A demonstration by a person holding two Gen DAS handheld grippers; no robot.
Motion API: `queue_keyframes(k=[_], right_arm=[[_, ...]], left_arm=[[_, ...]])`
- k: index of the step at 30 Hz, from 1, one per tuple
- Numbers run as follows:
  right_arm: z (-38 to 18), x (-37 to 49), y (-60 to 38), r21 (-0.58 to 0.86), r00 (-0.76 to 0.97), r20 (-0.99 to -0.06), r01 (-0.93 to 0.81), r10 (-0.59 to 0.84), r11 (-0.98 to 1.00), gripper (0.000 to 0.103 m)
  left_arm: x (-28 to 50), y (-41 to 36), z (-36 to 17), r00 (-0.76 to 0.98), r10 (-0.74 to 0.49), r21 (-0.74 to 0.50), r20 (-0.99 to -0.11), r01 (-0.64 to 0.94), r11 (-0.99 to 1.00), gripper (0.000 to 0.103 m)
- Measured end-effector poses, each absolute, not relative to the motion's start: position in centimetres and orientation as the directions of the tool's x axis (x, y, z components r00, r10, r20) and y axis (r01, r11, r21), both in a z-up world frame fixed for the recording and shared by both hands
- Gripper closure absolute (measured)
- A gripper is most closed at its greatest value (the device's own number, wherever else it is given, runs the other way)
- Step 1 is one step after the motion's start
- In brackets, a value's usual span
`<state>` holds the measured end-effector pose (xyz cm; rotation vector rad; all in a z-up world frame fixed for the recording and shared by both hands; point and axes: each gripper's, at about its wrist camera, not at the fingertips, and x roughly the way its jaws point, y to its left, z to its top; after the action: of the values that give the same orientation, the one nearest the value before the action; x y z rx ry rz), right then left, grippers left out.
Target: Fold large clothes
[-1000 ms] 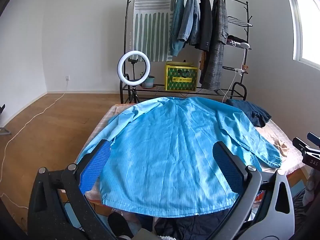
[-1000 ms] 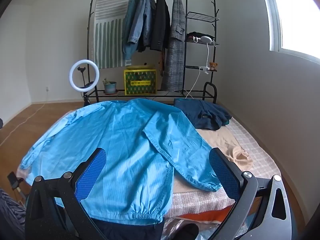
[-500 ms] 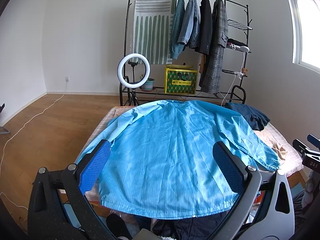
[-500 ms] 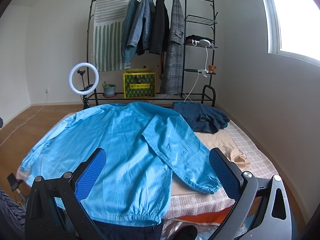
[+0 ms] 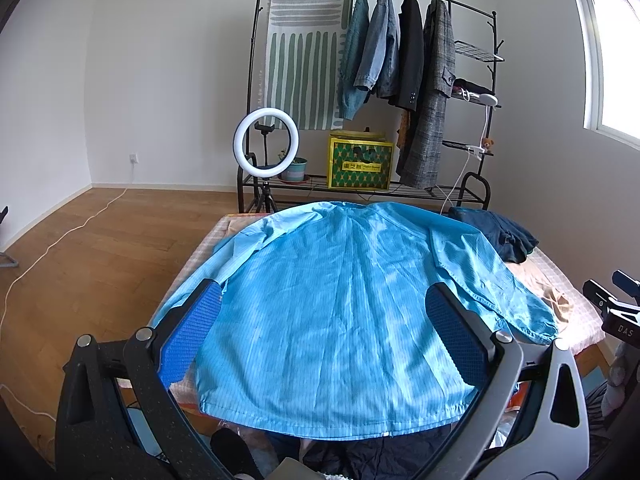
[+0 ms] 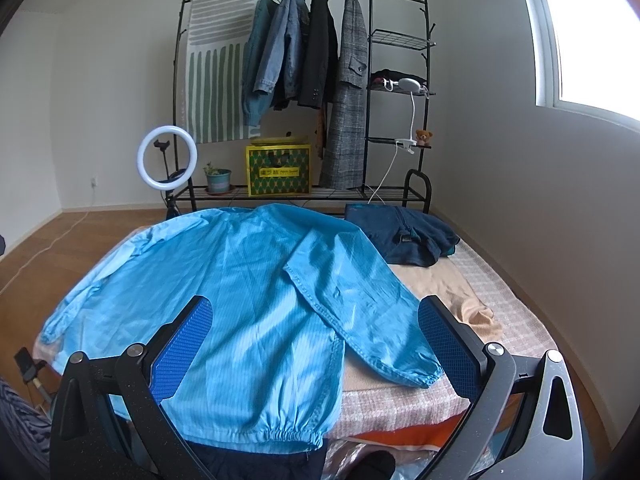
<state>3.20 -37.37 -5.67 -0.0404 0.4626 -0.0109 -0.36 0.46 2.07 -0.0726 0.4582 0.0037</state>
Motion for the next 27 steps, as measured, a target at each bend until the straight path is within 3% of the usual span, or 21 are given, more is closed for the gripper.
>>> queue_keyframes(k=[27], right_arm=[[-5.78,3.27,-37.50,-0.040,0.895,-0.446,0.001,-0.019,0.999,0.001]], left_arm=[[-0.47,0.30,2.17,0.898,-0.008,-0.066,-0.441,-0.024,0.998,0.000]])
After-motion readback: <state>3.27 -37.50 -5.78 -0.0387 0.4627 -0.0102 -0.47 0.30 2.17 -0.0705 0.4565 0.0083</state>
